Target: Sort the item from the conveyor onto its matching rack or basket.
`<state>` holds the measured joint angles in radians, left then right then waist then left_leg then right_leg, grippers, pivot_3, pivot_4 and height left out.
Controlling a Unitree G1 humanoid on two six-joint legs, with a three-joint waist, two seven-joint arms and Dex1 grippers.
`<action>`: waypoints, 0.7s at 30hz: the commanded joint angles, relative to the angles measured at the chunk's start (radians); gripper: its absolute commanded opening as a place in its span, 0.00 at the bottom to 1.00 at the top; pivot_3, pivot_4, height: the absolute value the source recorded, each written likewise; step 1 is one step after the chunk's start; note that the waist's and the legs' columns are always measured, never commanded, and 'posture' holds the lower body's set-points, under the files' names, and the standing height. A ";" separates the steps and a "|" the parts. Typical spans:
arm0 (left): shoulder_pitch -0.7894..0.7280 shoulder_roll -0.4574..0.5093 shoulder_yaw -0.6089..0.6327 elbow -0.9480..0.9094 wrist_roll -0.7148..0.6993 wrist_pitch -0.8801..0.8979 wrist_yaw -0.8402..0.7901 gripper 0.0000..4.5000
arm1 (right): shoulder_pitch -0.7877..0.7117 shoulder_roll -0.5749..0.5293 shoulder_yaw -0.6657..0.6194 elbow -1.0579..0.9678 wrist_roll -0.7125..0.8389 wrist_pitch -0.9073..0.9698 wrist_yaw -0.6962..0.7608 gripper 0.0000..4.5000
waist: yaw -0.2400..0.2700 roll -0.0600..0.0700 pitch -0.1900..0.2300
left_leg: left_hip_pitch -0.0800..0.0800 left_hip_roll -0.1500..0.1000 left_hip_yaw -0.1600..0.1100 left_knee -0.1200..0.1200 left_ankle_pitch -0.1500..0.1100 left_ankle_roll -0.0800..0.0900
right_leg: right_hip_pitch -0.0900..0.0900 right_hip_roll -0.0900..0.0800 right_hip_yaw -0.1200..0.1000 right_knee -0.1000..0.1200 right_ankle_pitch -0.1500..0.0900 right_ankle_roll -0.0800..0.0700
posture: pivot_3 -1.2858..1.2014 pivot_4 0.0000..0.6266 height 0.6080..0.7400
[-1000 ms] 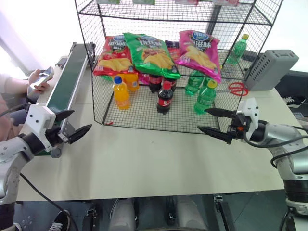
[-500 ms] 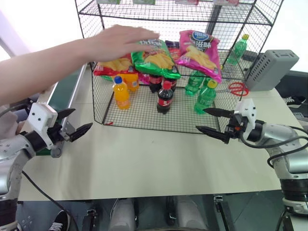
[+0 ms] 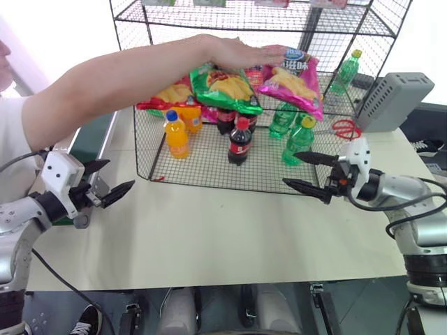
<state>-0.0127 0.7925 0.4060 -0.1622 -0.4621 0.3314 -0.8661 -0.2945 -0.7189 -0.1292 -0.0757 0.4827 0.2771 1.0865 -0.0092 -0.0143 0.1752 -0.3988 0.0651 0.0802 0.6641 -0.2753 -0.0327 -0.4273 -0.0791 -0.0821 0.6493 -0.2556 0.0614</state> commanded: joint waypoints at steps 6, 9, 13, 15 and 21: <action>-0.009 -0.001 0.011 -0.010 -0.002 -0.025 0.001 1.00 | -0.012 0.002 -0.015 -0.009 -0.002 -0.025 0.001 0.84 | -0.001 0.000 0.000 | 0.000 0.000 0.000 0.000 0.000 0.000 | 0.000 0.000 0.000 0.000 0.000 0.000 | 0.52 0.24 1.00; -0.012 0.000 0.009 0.000 0.004 -0.027 0.003 1.00 | -0.011 0.004 -0.016 -0.010 -0.001 -0.030 0.002 0.84 | -0.001 0.000 0.000 | 0.000 0.000 0.000 0.000 0.000 0.000 | 0.000 0.000 0.000 0.000 0.000 0.000 | 0.52 0.24 1.00; -0.007 -0.005 0.010 -0.010 -0.001 -0.027 0.002 1.00 | -0.012 0.001 -0.015 -0.012 -0.007 -0.038 0.001 0.84 | -0.001 0.000 0.000 | 0.000 0.000 0.000 0.000 0.000 0.000 | 0.000 0.000 0.000 0.000 0.000 0.000 | 0.52 0.24 1.00; -0.007 -0.003 0.008 -0.010 0.003 -0.026 0.002 1.00 | -0.015 0.005 -0.018 -0.011 0.001 -0.035 -0.001 0.84 | -0.001 0.000 0.000 | 0.000 0.000 0.000 0.000 0.000 0.000 | 0.000 0.000 0.000 0.000 0.000 0.000 | 0.52 0.24 1.00; -0.006 -0.007 0.009 -0.022 0.001 -0.022 0.008 1.00 | -0.015 0.001 -0.010 -0.003 -0.006 -0.044 0.008 0.84 | -0.001 0.000 0.000 | 0.000 0.000 0.000 0.000 0.000 0.000 | 0.000 0.000 0.000 0.000 0.000 0.000 | 0.52 0.24 1.00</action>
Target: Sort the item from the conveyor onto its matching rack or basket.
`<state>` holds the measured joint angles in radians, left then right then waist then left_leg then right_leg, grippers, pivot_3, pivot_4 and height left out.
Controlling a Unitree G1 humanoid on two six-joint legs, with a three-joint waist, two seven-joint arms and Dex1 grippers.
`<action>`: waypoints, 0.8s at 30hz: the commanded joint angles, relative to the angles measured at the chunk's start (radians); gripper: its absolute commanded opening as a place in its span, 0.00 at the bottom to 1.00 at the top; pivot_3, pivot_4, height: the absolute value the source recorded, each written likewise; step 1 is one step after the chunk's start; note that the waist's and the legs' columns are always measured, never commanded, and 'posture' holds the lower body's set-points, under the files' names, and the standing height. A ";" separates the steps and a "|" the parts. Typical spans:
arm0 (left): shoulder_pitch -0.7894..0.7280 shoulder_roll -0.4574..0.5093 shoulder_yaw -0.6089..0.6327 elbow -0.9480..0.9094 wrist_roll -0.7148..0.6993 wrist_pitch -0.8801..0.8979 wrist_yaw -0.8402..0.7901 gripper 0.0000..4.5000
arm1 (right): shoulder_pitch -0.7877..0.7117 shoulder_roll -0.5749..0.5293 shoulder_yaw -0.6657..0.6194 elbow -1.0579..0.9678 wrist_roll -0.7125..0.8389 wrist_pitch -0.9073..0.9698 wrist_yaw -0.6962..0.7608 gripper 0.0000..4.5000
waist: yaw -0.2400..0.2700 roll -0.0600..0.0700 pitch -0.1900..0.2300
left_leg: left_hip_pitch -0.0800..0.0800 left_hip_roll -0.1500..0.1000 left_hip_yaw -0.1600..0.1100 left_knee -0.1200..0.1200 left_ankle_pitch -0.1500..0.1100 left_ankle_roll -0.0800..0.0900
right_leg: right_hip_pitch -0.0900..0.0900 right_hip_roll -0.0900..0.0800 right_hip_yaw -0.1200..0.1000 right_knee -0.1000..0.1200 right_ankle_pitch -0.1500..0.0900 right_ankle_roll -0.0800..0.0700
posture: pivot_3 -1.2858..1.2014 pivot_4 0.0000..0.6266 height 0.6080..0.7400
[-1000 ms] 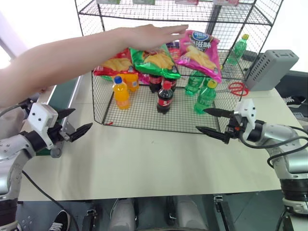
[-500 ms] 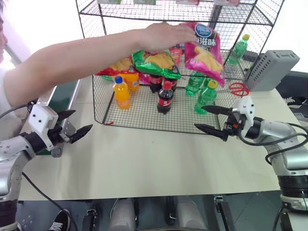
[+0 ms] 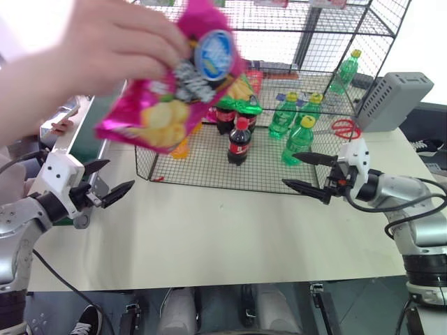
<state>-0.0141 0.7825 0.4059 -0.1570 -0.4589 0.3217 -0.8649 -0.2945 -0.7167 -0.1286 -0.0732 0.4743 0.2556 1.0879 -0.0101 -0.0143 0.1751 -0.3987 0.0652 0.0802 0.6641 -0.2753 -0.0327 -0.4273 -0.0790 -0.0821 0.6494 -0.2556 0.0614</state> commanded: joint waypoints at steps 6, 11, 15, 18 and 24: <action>0.016 0.017 0.013 -0.058 -0.034 0.021 -0.026 1.00 | -0.037 0.003 0.007 0.023 -0.011 -0.038 0.014 0.84 | -0.001 0.000 0.000 | 0.000 0.000 0.000 0.000 0.000 0.000 | 0.000 0.000 0.000 0.000 0.000 0.000 | 0.52 0.24 1.00; 0.034 0.017 0.032 -0.066 -0.055 0.041 -0.038 1.00 | -0.048 0.002 0.009 0.030 -0.014 -0.037 0.025 0.84 | 0.000 0.000 0.000 | 0.000 0.000 0.000 0.000 0.000 0.000 | 0.000 0.000 0.000 0.000 0.000 0.000 | 0.52 0.24 1.00; 0.038 0.017 0.029 -0.063 -0.048 0.034 -0.038 1.00 | -0.044 0.002 0.012 0.025 -0.017 -0.038 0.029 0.84 | 0.000 0.000 0.000 | 0.000 0.000 0.000 0.000 0.000 0.000 | 0.000 0.000 0.000 0.000 0.000 0.000 | 0.52 0.24 1.00; 0.035 0.020 0.023 -0.061 -0.041 0.031 -0.038 1.00 | -0.041 0.003 0.014 0.022 -0.017 -0.038 0.027 0.84 | 0.000 0.000 0.000 | 0.000 0.000 0.000 0.000 0.000 0.000 | 0.000 0.000 0.000 0.000 0.000 0.000 | 0.52 0.24 1.00; 0.036 0.032 0.023 -0.066 -0.081 0.077 -0.071 1.00 | -0.040 0.007 0.018 0.020 -0.022 -0.045 0.023 0.84 | 0.000 0.000 0.000 | 0.000 0.000 0.000 0.000 0.000 0.000 | 0.000 0.000 0.000 0.000 0.000 0.000 | 0.52 0.24 1.00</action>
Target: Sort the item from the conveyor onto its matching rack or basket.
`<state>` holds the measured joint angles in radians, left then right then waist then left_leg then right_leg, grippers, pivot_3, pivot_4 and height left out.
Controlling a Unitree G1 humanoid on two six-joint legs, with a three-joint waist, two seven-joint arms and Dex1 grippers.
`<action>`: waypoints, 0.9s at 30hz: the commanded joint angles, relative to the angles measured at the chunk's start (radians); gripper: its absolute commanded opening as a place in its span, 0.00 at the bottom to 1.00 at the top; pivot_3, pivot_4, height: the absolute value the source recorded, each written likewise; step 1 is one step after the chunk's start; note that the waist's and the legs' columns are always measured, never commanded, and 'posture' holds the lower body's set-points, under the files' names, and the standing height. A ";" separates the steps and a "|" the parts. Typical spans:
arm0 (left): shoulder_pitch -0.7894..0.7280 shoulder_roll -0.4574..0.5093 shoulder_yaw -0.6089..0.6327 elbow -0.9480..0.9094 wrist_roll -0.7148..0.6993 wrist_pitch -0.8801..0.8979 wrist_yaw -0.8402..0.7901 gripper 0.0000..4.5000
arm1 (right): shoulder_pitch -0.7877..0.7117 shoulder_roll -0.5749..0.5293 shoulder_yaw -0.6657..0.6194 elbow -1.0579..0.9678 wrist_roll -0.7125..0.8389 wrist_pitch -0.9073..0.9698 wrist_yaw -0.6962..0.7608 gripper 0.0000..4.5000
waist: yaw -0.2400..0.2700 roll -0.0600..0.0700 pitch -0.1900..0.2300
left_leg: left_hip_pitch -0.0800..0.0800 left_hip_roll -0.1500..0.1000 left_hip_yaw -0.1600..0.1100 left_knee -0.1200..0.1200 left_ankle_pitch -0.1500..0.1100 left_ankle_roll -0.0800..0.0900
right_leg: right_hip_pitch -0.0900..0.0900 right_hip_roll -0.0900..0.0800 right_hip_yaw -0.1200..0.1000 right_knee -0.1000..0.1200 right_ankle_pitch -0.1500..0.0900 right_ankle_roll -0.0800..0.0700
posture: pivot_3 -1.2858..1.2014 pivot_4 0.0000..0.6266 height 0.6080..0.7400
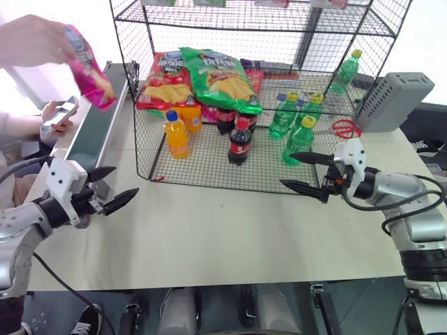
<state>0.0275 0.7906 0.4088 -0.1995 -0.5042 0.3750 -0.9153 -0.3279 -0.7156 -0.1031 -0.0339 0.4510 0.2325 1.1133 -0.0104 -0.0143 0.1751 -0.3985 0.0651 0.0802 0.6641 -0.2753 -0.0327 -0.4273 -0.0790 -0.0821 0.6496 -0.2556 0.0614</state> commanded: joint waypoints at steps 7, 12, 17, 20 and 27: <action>0.005 0.045 0.030 -0.013 -0.077 0.050 -0.085 1.00 | -0.016 0.019 0.000 -0.016 -0.012 -0.040 -0.007 0.84 | -0.001 0.000 0.000 | 0.000 0.000 0.000 0.000 0.000 0.000 | 0.000 0.000 0.000 0.000 0.000 0.000 | 0.52 0.24 1.00; -0.025 0.048 0.029 -0.001 -0.097 0.059 -0.093 1.00 | -0.028 0.033 -0.003 0.000 -0.016 -0.053 -0.013 0.84 | 0.000 0.000 0.000 | 0.000 0.000 0.000 0.000 0.000 0.000 | 0.000 0.000 0.000 0.000 0.000 0.000 | 0.52 0.24 1.00; -0.018 0.040 0.034 0.010 -0.073 0.025 -0.084 1.00 | -0.032 0.030 0.003 0.003 -0.019 -0.056 -0.007 0.84 | 0.000 0.000 0.000 | 0.000 0.000 0.000 0.000 0.000 0.000 | 0.000 0.000 0.000 0.000 0.000 0.000 | 0.52 0.24 1.00; -0.009 0.033 0.040 0.009 -0.059 0.005 -0.068 1.00 | -0.033 0.027 0.007 0.004 -0.022 -0.057 -0.002 0.84 | -0.001 0.000 0.000 | 0.000 0.000 0.000 0.000 0.000 0.000 | 0.000 0.000 0.000 0.000 0.000 0.000 | 0.52 0.24 1.00; 0.005 0.034 0.033 0.003 -0.047 -0.017 -0.059 1.00 | -0.041 0.031 0.015 0.015 -0.032 -0.068 0.007 0.84 | 0.000 0.000 0.000 | 0.000 0.000 0.000 0.000 0.000 0.000 | 0.000 0.000 0.000 0.000 0.000 0.000 | 0.52 0.24 1.00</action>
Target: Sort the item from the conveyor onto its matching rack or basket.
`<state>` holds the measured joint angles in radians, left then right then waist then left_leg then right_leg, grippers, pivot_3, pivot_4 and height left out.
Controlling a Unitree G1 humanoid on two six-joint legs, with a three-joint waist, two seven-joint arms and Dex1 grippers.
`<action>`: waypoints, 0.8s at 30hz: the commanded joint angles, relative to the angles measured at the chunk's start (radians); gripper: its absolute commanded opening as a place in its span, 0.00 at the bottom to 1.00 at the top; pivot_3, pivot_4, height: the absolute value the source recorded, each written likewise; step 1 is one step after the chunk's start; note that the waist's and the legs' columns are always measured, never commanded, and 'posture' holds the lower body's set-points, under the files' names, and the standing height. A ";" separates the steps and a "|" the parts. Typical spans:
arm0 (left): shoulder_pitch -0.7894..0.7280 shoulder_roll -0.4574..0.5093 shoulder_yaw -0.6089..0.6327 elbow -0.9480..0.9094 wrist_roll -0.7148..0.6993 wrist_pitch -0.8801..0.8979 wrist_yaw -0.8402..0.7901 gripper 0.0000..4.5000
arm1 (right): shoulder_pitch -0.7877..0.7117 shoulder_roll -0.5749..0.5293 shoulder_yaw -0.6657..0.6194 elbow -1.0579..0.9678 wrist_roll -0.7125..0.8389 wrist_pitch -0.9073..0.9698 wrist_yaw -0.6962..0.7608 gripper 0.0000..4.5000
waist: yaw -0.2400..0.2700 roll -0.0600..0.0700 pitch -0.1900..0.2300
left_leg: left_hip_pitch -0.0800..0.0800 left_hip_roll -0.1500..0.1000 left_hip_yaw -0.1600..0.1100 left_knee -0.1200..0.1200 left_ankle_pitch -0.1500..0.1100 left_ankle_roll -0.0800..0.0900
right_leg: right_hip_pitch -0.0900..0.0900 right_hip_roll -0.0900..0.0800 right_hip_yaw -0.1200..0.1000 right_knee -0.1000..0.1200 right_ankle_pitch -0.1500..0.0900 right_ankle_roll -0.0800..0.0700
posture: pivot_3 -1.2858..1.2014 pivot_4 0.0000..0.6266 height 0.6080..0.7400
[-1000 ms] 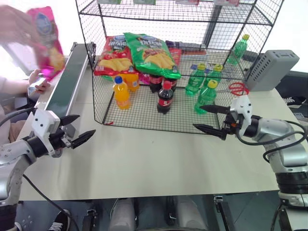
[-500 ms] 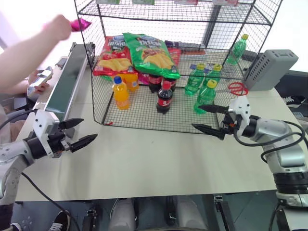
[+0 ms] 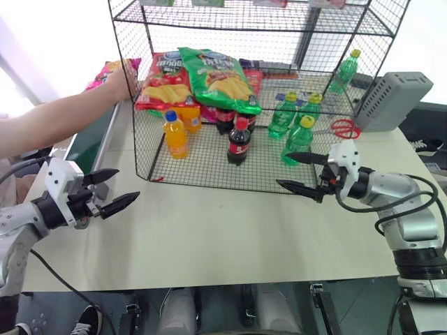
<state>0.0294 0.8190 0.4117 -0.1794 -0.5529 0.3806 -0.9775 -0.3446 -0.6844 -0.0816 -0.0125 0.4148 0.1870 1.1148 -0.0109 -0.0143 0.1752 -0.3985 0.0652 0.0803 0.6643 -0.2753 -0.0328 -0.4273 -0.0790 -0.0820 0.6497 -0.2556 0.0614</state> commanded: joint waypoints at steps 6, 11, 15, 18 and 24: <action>0.020 0.006 0.039 -0.019 0.010 -0.055 0.001 1.00 | -0.032 -0.005 0.005 -0.009 -0.003 -0.025 0.020 0.84 | 0.000 0.000 0.000 | 0.000 0.000 0.000 0.000 0.000 0.000 | 0.000 0.000 0.000 0.000 0.000 0.000 | 0.52 0.24 1.00; 0.044 0.015 0.036 -0.025 0.016 -0.069 -0.014 1.00 | -0.036 -0.003 0.027 -0.044 0.002 -0.009 0.026 0.84 | -0.001 0.000 0.000 | 0.000 0.000 0.000 0.000 0.000 0.000 | 0.000 0.000 0.000 0.000 0.000 0.000 | 0.52 0.24 1.00; 0.052 0.025 0.040 -0.010 0.045 -0.086 -0.009 1.00 | -0.041 0.004 0.038 -0.054 0.024 0.024 0.032 0.84 | 0.000 0.000 0.000 | 0.000 0.000 0.000 0.000 0.000 0.000 | 0.000 0.000 0.000 0.000 0.000 0.000 | 0.52 0.24 1.00; 0.068 0.025 0.052 -0.005 0.074 -0.116 0.001 1.00 | -0.041 0.012 0.042 -0.085 0.093 0.108 0.054 0.84 | 0.000 0.000 0.000 | 0.000 0.000 0.000 0.000 0.000 0.000 | 0.000 0.000 0.000 0.000 0.000 0.000 | 0.52 0.24 1.00; 0.109 0.014 0.112 0.006 0.138 -0.237 0.023 1.00 | -0.045 0.049 0.083 -0.139 0.130 0.182 0.039 0.99 | -0.001 0.000 0.000 | 0.000 0.000 0.000 0.000 0.000 0.000 | 0.000 0.000 0.000 0.000 0.000 0.000 | 0.52 0.24 1.00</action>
<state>0.1258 0.8255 0.4703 -0.1676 -0.4357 0.1894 -0.9624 -0.3674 -0.6413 0.0017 -0.1023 0.5251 0.3606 1.1563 -0.0118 -0.0142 0.1751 -0.3984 0.0656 0.0801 0.6643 -0.2753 -0.0327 -0.4273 -0.0790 -0.0822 0.6498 -0.2556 0.0612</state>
